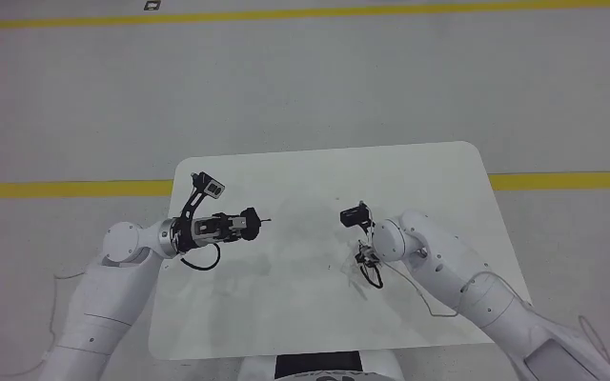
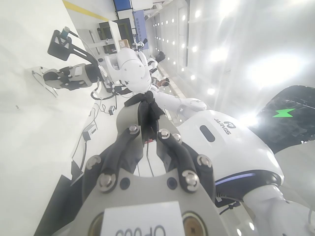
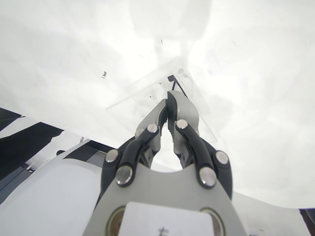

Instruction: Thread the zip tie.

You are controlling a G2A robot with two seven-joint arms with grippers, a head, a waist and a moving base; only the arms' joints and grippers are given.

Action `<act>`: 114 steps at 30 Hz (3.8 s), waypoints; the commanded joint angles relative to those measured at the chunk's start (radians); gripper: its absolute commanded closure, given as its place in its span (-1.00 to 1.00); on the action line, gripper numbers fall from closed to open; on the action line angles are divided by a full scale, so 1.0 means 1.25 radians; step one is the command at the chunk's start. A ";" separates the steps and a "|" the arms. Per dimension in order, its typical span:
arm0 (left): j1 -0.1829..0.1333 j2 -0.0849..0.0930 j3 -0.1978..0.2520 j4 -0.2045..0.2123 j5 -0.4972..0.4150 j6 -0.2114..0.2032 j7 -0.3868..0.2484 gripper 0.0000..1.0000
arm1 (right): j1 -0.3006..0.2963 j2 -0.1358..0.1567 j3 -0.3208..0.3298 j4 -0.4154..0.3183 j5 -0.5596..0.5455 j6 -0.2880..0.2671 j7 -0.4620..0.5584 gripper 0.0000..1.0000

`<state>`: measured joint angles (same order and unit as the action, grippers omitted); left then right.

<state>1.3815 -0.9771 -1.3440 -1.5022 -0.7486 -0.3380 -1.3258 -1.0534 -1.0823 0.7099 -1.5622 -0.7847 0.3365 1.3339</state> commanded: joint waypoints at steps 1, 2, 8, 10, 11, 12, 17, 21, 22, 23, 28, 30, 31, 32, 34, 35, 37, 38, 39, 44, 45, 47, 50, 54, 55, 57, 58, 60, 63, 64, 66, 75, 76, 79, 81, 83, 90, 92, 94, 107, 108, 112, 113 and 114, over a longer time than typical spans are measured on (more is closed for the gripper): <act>0.000 0.000 0.000 0.000 0.000 0.000 0.000 1.00 | -0.001 -0.001 -0.001 0.003 -0.001 -0.003 0.000 0.66; 0.000 0.000 0.000 0.000 0.000 0.000 0.000 1.00 | -0.001 -0.002 -0.002 0.004 -0.002 -0.004 -0.001 0.62; 0.000 0.000 0.000 0.000 0.000 0.000 0.000 1.00 | 0.003 -0.009 -0.004 0.021 0.002 -0.015 -0.002 0.60; 0.000 0.000 0.000 0.000 0.000 0.000 0.000 1.00 | 0.005 -0.011 -0.005 0.026 0.004 -0.018 -0.003 0.60; 0.000 0.000 0.000 0.000 0.000 0.000 0.000 1.00 | 0.005 -0.012 -0.006 0.029 0.004 -0.019 -0.003 0.60; 0.000 0.000 0.000 0.000 0.000 0.000 0.000 1.00 | 0.006 -0.013 -0.006 0.031 0.005 -0.020 -0.004 0.62; 0.000 0.000 0.000 0.000 0.000 0.000 0.000 1.00 | 0.009 -0.019 -0.010 0.046 0.005 -0.024 -0.005 0.62; 0.000 0.000 0.000 0.000 0.000 0.000 0.000 1.00 | 0.012 -0.023 -0.014 0.057 0.001 -0.025 -0.006 0.74; 0.000 0.000 0.000 0.000 0.000 0.000 0.000 1.00 | 0.013 -0.024 -0.015 0.059 -0.001 -0.025 -0.006 0.80; 0.000 0.000 0.000 0.000 0.000 0.000 0.000 1.00 | 0.014 -0.025 -0.016 0.060 -0.003 -0.024 -0.006 0.92; 0.000 0.000 0.000 0.000 0.000 0.000 0.000 1.00 | 0.018 -0.028 -0.014 0.057 -0.016 -0.021 -0.002 1.00; 0.000 0.000 0.000 0.000 0.000 0.000 0.000 1.00 | 0.017 -0.028 -0.009 0.046 -0.023 -0.020 0.004 1.00; 0.000 0.000 0.000 0.000 0.000 0.000 0.000 1.00 | 0.016 -0.027 -0.006 0.040 -0.025 -0.019 0.008 1.00; 0.000 0.000 0.000 0.000 0.000 0.000 0.000 1.00 | 0.015 -0.026 -0.003 0.034 -0.028 -0.019 0.012 1.00; 0.000 0.000 0.000 0.000 0.000 0.000 0.000 1.00 | 0.011 -0.023 0.008 0.016 -0.034 -0.020 0.022 1.00; 0.000 0.000 0.000 0.000 0.000 0.000 0.000 1.00 | 0.009 -0.021 0.013 0.007 -0.036 -0.020 0.026 1.00; 0.000 0.000 0.000 0.000 0.000 0.000 0.000 1.00 | 0.002 -0.016 0.030 -0.014 -0.036 -0.023 0.036 1.00; 0.000 0.000 0.000 0.000 0.000 0.000 0.000 1.00 | -0.001 -0.014 0.039 -0.024 -0.033 -0.025 0.040 1.00; 0.000 0.000 0.000 0.000 0.000 0.000 0.000 1.00 | -0.005 -0.011 0.050 -0.033 -0.031 -0.027 0.044 1.00; 0.000 0.000 0.000 0.000 0.000 0.000 0.000 1.00 | -0.037 0.007 0.118 -0.082 -0.002 -0.037 0.045 1.00; 0.000 0.000 0.000 0.000 0.000 0.000 0.000 1.00 | -0.043 0.010 0.133 -0.092 0.005 -0.038 0.044 1.00; 0.000 0.000 0.000 0.000 0.000 0.000 0.000 1.00 | -0.059 0.017 0.162 -0.111 0.016 -0.039 0.037 1.00; 0.000 0.000 0.000 0.000 0.000 0.000 0.000 1.00 | -0.089 0.026 0.207 -0.141 0.037 -0.041 0.017 1.00; 0.000 0.000 0.000 0.000 0.000 0.000 0.000 1.00 | -0.124 0.033 0.249 -0.183 0.068 -0.044 -0.014 1.00; 0.000 0.000 0.000 0.000 0.000 0.000 0.000 1.00 | -0.125 0.033 0.251 -0.186 0.069 -0.045 -0.016 1.00; 0.000 0.000 0.000 0.000 0.000 0.000 0.000 1.00 | -0.125 0.033 0.251 -0.186 0.069 -0.045 -0.016 1.00; 0.000 0.000 0.000 0.000 0.000 0.000 0.000 1.00 | -0.125 0.033 0.251 -0.186 0.069 -0.045 -0.016 1.00; 0.000 0.000 0.000 0.000 0.000 0.000 0.000 1.00 | -0.125 0.033 0.251 -0.186 0.069 -0.045 -0.016 1.00; 0.000 0.000 0.000 0.000 0.000 0.000 0.000 1.00 | -0.125 0.033 0.251 -0.186 0.069 -0.045 -0.016 1.00; 0.000 0.000 0.000 0.000 0.000 0.000 0.000 1.00 | -0.125 0.033 0.251 -0.186 0.069 -0.045 -0.016 1.00; 0.000 0.000 0.000 0.000 0.000 0.000 0.000 1.00 | -0.139 0.031 0.271 -0.187 0.114 -0.026 -0.063 1.00; 0.000 0.000 0.000 0.000 0.000 0.000 0.000 1.00 | -0.243 0.038 0.405 -0.286 0.280 -0.018 -0.223 1.00; 0.000 0.000 0.000 0.000 0.000 0.000 0.000 1.00 | -0.253 0.038 0.413 -0.295 0.298 -0.020 -0.237 1.00; 0.000 0.000 0.000 0.000 0.000 0.000 0.000 1.00 | -0.281 0.037 0.433 -0.319 0.342 -0.030 -0.286 1.00; 0.000 0.000 0.000 0.000 0.000 0.000 0.000 1.00 | -0.295 0.036 0.444 -0.330 0.368 -0.038 -0.318 1.00; 0.000 0.000 0.000 0.000 0.000 0.000 0.000 1.00 | -0.310 0.034 0.456 -0.343 0.410 -0.054 -0.363 1.00; 0.000 0.000 0.000 0.000 0.000 0.000 0.000 1.00 | -0.329 0.031 0.469 -0.355 0.466 -0.079 -0.415 1.00; 0.000 0.000 0.000 0.000 0.000 0.000 0.000 1.00 | -0.329 0.031 0.469 -0.355 0.466 -0.079 -0.415 1.00; 0.000 0.000 0.000 0.000 0.000 0.000 0.000 1.00 | -0.329 0.031 0.469 -0.355 0.466 -0.079 -0.415 1.00; 0.021 -0.012 0.009 0.002 -0.001 -0.002 0.100 1.00 | -0.490 0.005 0.434 -0.490 0.464 -0.090 -0.867 1.00; 0.018 -0.014 0.011 0.003 0.002 -0.002 0.105 1.00 | -0.496 0.003 0.423 -0.498 0.451 -0.091 -0.887 1.00; -0.009 -0.031 0.028 0.017 0.012 -0.002 0.131 1.00 | -0.508 -0.006 0.373 -0.510 0.381 -0.083 -0.978 1.00; -0.016 -0.035 0.034 0.020 0.011 -0.002 0.136 1.00 | -0.506 -0.008 0.362 -0.508 0.371 -0.079 -0.988 1.00; -0.023 -0.040 0.040 0.025 0.012 -0.002 0.139 1.00 | -0.504 -0.010 0.353 -0.507 0.363 -0.077 -0.999 1.00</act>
<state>1.3625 -1.0209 -1.3027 -1.4767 -0.7337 -0.3400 -1.1567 -1.6865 -1.0925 1.1635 -2.1980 -0.3201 0.2366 0.0986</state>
